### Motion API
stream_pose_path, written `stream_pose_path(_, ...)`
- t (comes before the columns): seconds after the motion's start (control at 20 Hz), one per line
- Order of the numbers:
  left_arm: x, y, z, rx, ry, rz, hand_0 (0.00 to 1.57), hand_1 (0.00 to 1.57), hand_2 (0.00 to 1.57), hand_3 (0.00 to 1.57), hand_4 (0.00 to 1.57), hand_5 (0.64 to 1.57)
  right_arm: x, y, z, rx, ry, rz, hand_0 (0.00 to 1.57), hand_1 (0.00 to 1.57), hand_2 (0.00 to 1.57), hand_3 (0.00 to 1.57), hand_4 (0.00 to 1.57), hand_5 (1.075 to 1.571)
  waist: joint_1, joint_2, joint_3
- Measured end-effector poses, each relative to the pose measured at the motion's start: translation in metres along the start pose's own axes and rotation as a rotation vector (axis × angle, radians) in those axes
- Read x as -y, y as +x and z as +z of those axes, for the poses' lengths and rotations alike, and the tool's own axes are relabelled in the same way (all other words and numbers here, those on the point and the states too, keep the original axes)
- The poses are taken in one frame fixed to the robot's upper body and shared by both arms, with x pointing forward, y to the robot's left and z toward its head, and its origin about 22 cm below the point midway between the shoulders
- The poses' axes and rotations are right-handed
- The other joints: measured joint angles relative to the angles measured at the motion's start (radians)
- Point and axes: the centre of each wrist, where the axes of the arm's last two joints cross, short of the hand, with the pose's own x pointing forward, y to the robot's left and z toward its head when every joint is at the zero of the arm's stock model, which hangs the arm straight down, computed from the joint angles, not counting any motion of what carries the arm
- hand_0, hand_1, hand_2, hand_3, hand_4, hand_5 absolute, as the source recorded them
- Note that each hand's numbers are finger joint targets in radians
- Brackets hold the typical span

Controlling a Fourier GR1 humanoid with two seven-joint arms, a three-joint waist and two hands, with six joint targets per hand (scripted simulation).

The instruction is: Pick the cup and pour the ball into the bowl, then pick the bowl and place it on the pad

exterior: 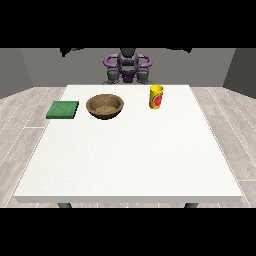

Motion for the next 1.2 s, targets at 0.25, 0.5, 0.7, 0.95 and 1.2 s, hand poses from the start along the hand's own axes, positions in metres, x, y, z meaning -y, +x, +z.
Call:
stream_pose_path(0.25,-0.013,-0.002,-0.013,0.084,0.009,-0.004,0.0,0.0,0.0,0.0,0.0,1.528,0.001,0.0,-0.005,0.063,0.021,-0.009,0.0,0.0,0.0,0.0,0.0,1.57,-0.017,0.083,0.0001)
stream_pose_path(0.5,-0.003,-0.021,-0.021,0.158,0.002,-0.008,0.0,0.0,0.0,0.0,0.0,1.525,-0.004,-0.004,-0.018,0.116,0.024,-0.01,0.0,0.0,0.0,0.0,0.0,1.571,-0.017,0.167,0.0002)
stream_pose_path(0.7,0.011,-0.056,-0.015,0.194,0.02,-0.014,0.0,0.0,0.0,0.0,0.0,1.518,-0.006,-0.01,-0.02,0.158,0.04,-0.01,0.0,0.0,0.0,0.0,0.0,1.571,-0.037,0.218,0.0003)
stream_pose_path(0.95,0.028,-0.094,-0.018,0.223,0.042,-0.022,0.0,0.0,0.0,0.0,0.0,1.523,0.001,-0.008,-0.027,0.207,0.062,0.0,0.0,0.0,0.0,0.0,0.0,1.57,-0.064,0.273,0.0001)
stream_pose_path(1.2,0.035,-0.124,-0.024,0.242,0.069,-0.038,0.0,0.0,0.0,0.0,0.0,1.518,0.009,-0.008,-0.032,0.232,0.08,-0.005,0.0,0.0,0.0,0.0,0.0,1.57,-0.089,0.313,-0.0001)
